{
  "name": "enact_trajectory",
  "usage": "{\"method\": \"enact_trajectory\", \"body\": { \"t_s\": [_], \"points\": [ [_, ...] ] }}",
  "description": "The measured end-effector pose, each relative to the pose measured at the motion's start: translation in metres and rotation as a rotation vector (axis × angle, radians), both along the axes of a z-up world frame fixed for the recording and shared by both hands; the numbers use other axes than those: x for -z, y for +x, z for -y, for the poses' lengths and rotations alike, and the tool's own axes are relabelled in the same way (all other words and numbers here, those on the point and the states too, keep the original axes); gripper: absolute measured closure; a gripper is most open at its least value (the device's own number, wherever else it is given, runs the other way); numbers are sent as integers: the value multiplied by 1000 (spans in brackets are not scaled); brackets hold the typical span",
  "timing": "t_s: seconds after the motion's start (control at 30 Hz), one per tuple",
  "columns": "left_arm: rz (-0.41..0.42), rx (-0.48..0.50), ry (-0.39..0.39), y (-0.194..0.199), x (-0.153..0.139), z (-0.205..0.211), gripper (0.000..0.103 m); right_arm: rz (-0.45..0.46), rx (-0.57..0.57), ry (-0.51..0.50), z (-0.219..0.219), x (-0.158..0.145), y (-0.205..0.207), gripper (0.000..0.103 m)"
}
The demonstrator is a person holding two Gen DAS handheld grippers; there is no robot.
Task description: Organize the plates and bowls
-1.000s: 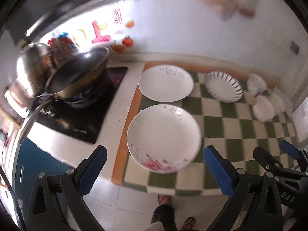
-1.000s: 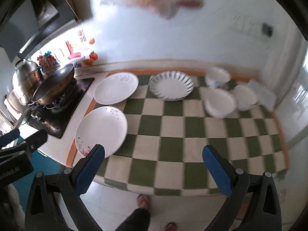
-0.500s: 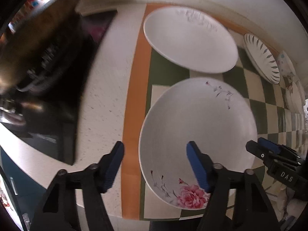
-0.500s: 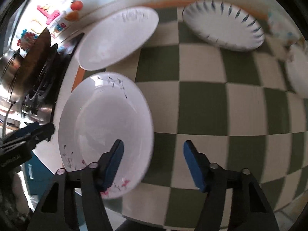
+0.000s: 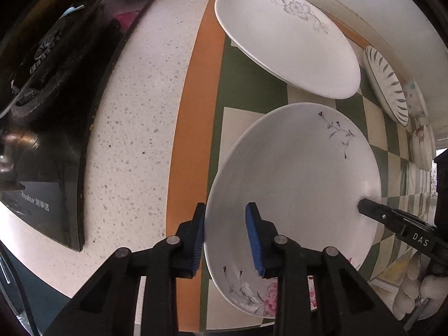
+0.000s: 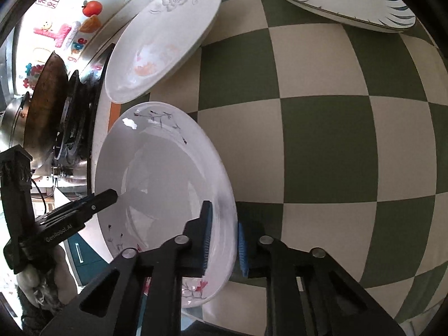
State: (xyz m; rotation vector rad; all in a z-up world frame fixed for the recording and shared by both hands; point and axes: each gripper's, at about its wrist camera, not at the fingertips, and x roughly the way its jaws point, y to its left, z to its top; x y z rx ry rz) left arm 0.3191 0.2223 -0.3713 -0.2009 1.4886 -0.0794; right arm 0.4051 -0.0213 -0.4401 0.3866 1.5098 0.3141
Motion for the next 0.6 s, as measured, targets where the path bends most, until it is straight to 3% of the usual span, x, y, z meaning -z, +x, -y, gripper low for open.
{"method": "enact_trajectory", "body": {
  "t_s": [0.3, 0.6],
  "points": [
    [30, -23, 20, -8, -20, 30, 77, 16, -44, 29, 22, -5, 0, 91],
    [47, 36, -1, 5, -38, 96, 77, 61, -20, 36, 71, -29, 1, 91]
  ]
}}
